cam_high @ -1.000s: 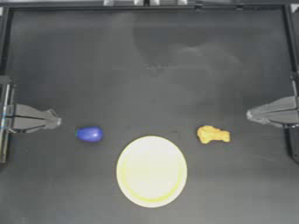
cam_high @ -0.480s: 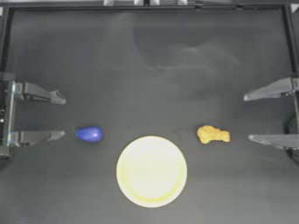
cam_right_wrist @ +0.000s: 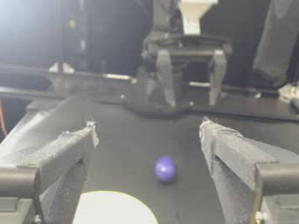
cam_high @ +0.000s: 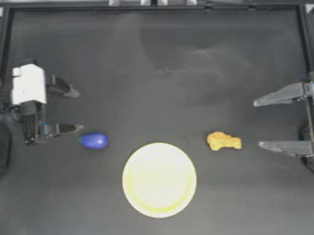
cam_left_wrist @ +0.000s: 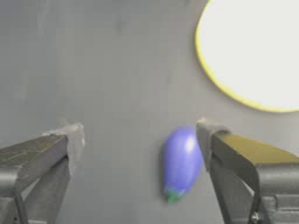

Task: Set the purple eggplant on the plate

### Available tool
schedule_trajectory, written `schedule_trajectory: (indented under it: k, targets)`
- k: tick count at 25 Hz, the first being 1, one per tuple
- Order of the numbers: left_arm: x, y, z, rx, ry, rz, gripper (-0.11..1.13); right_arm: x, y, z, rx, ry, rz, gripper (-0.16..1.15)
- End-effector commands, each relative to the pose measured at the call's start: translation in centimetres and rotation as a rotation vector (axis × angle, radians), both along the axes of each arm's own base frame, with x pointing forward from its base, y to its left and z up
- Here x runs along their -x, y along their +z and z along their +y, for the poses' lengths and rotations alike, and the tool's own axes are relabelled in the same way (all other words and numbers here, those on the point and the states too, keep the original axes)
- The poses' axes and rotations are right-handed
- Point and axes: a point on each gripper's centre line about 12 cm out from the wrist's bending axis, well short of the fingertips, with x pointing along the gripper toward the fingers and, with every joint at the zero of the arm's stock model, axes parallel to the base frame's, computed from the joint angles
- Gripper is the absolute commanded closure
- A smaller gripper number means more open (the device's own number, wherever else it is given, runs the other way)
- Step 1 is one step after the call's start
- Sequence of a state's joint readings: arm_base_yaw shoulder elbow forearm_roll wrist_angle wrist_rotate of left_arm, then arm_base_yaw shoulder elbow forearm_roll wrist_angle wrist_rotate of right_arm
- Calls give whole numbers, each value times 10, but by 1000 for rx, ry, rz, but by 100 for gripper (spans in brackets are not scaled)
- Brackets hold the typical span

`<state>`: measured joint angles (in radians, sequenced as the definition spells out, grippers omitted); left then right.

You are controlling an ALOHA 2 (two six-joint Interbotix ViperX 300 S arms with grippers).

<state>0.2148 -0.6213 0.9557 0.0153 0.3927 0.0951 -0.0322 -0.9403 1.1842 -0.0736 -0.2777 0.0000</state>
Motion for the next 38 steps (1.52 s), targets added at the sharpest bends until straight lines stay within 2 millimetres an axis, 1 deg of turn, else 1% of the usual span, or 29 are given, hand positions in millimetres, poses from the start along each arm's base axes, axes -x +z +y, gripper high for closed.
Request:
schedule_trajectory:
  k: [1, 4, 8, 14, 20, 38]
  targets:
    - [-13, -3, 2, 6, -6, 44, -1, -3, 8, 0, -8, -1, -22, -1]
    - [-21, -14, -2, 17, -26, 89, -1, -2, 7, -1, -10, -3, -19, -1]
    - [-31, -22, -10, 22, -63, 127, -1, -2, 5, -2, -19, -8, -14, -1]
    - [-37, -41, -10, 36, -63, 193, -1, -5, 2, -2, -26, -9, -1, -1]
    - [-43, -55, -9, 37, -69, 219, -1, -8, 0, -2, -23, -8, 7, -1]
    - [-56, -99, -14, 56, -85, 308, -1, -9, 1, -2, -24, -8, -1, -1]
